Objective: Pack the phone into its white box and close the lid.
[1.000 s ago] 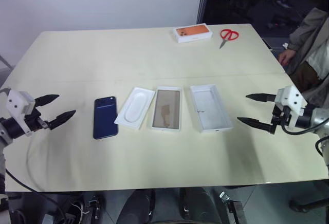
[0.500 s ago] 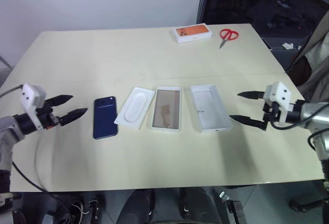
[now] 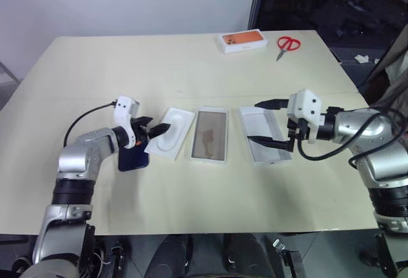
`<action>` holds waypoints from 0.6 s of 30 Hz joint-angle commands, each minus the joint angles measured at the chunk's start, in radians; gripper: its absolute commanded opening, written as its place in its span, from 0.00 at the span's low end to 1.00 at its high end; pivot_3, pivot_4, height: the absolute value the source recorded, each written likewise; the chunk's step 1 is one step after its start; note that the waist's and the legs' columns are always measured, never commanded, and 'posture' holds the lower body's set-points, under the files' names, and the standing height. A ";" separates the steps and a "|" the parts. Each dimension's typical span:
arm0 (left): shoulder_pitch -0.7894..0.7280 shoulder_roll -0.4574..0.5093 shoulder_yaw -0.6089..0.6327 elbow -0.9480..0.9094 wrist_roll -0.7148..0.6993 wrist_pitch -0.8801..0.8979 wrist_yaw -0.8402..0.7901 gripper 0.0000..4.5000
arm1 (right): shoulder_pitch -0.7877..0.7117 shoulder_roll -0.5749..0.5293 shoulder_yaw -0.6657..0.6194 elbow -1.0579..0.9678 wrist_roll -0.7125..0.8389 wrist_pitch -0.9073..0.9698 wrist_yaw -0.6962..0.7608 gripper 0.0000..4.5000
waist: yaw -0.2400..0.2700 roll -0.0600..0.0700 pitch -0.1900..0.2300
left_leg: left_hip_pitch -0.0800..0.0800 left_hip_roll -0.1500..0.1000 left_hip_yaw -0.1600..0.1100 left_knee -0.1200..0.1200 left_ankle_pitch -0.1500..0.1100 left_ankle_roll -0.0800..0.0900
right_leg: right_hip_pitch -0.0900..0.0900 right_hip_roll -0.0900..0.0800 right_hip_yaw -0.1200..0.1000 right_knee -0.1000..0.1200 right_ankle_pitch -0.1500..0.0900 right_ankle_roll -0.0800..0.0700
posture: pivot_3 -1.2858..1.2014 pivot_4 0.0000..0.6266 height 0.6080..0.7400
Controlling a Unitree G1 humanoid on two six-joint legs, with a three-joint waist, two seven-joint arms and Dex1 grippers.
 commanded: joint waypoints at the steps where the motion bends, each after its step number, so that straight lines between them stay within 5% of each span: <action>1: -0.035 -0.018 -0.011 0.037 0.023 0.018 0.024 0.99 | 0.008 -0.005 -0.013 -0.060 0.014 0.016 -0.012 1.00 | 0.003 0.000 0.000 | 0.000 0.000 0.000 0.000 0.000 0.001 | 0.000 0.000 0.000 0.000 0.000 0.000 | 0.52 0.24 1.00; 15: -0.068 -0.026 -0.042 0.006 -0.035 0.287 -0.038 0.99 | 0.021 0.008 -0.013 -0.046 0.006 0.000 -0.036 1.00 | 0.003 0.000 0.000 | 0.000 0.000 0.000 0.000 -0.002 0.004 | 0.001 0.000 0.000 0.000 0.000 0.000 | 0.52 0.24 1.00; 18: -0.058 -0.038 -0.016 -0.005 -0.065 0.314 -0.049 0.80 | 0.023 0.008 -0.016 -0.054 0.013 0.003 -0.038 1.00 | 0.003 0.000 0.000 | 0.000 0.000 0.000 0.000 -0.001 0.002 | 0.001 0.000 0.000 0.000 0.000 0.000 | 0.52 0.24 1.00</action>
